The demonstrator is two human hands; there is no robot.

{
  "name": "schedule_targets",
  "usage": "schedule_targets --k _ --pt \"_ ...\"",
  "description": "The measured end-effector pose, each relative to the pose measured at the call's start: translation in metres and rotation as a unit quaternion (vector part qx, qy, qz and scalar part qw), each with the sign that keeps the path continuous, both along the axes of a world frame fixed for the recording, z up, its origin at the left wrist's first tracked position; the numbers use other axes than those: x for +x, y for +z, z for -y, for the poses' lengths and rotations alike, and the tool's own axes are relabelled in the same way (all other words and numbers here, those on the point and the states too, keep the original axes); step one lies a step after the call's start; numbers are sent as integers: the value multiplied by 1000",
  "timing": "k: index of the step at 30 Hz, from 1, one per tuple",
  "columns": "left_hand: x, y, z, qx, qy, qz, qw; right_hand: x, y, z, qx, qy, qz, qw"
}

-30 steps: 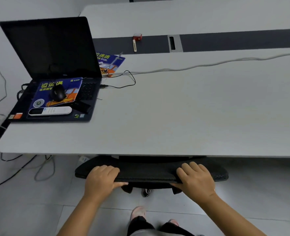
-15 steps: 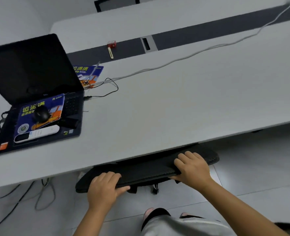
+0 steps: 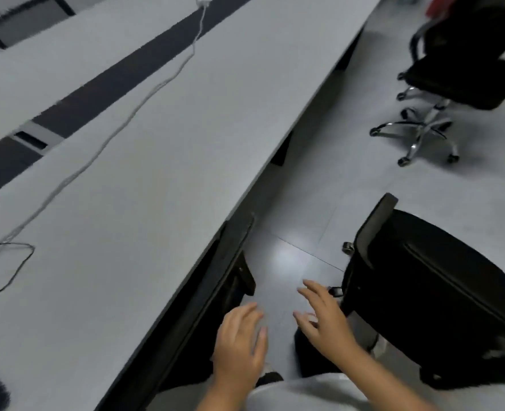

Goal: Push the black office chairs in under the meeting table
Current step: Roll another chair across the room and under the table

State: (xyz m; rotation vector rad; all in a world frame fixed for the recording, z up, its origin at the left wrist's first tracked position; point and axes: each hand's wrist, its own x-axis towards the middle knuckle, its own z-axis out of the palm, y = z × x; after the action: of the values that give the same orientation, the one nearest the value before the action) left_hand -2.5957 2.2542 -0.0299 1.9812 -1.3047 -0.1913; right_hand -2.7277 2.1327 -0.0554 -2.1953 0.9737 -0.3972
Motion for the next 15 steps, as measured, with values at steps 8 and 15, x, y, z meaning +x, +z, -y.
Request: schedule_targets --k 8,15 --pt "-84 -37 32 207 -103 -311 922 -159 19 -46 183 -338 40 922" --pt "-159 -22 101 176 -147 -341 912 -248 17 -38 141 -487 124 853"
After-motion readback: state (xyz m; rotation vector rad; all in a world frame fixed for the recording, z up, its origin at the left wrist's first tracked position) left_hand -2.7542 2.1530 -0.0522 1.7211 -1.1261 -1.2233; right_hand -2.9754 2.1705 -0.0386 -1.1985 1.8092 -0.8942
